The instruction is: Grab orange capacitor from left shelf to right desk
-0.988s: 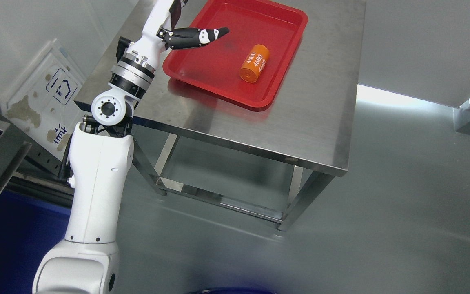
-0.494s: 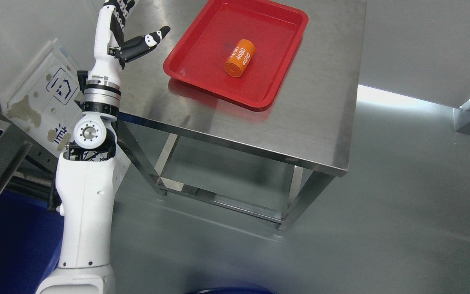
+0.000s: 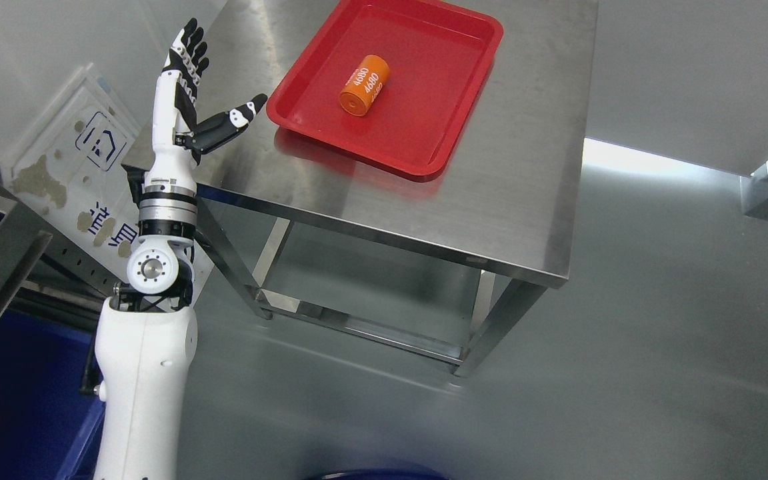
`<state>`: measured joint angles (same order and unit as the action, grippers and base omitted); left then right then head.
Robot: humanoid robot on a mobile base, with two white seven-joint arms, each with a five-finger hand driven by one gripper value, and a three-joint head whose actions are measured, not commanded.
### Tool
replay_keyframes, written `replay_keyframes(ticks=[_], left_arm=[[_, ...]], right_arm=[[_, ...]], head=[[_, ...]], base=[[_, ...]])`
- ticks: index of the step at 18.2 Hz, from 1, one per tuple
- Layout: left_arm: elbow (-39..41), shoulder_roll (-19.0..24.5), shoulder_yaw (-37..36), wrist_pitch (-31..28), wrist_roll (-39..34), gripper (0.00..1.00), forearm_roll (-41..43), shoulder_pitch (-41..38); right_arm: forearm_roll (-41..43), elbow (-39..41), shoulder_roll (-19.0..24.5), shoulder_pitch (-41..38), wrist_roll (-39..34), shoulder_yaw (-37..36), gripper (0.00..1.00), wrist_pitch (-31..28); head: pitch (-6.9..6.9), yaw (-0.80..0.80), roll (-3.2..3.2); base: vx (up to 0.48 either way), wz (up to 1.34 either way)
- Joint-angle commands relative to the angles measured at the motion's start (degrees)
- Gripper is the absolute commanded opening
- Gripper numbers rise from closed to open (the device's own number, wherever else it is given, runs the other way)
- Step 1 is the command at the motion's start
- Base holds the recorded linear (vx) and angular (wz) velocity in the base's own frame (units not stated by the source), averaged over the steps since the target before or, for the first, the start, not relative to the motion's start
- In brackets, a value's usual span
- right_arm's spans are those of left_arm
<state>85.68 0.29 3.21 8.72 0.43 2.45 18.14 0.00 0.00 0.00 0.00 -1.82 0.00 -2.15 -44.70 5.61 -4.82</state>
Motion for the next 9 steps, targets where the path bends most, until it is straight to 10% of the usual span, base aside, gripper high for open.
replay_keyframes(ticks=[1, 9], left_arm=[[4.67, 4.19, -0.4, -0.37, 1.85, 0.94, 0.01, -4.6], [5.2, 7.36, 0.13, -0.46, 3.27, 0.94, 0.98, -4.78]], right_arm=[[0.0, 1.93, -1.0, -0.79, -0.02, -0.62, 1.0, 0.05], [0.0, 1.93, -1.0, -0.79, -0.02, -0.62, 1.0, 0.05]], head=[[0.0, 0.0, 0.0], [0.0, 0.0, 0.0]], base=[[0.0, 0.0], [0.0, 0.0]])
